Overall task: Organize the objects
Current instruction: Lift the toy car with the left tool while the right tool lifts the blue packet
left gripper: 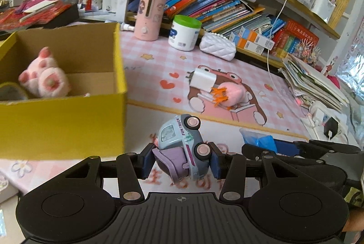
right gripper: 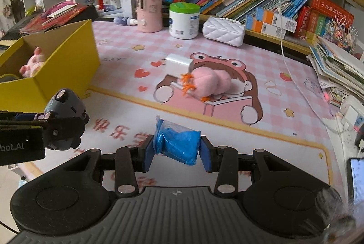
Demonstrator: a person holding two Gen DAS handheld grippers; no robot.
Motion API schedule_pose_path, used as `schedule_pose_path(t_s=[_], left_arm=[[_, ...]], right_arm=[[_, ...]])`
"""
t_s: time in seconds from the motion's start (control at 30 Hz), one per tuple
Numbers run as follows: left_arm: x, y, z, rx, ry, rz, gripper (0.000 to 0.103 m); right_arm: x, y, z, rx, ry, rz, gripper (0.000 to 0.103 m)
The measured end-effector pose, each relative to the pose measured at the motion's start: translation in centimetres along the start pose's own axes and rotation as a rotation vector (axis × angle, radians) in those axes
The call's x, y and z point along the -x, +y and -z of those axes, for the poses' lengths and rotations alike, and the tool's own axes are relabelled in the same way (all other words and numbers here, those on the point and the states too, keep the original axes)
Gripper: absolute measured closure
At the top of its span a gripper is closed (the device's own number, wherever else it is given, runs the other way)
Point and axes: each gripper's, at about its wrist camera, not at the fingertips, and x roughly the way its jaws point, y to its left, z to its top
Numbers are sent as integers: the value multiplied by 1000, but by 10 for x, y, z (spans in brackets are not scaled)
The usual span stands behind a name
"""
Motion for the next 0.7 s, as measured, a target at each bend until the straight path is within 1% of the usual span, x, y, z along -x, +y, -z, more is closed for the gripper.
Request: schedule_pose_path(t_s=[0.13, 0.27, 0.4, 0.7], left_arm=[[20, 22, 11, 18, -2, 0, 56], [44, 47, 23, 46, -13, -12, 56], [65, 70, 33, 67, -16, -26, 56], [104, 107, 56, 56, -31, -43, 56]], right_arm=[[12, 23, 8, -10, 4, 2, 64], [21, 47, 17, -35, 36, -19, 64], [33, 79, 27, -18, 44, -39, 64], [54, 134, 47, -19, 34, -58, 64]])
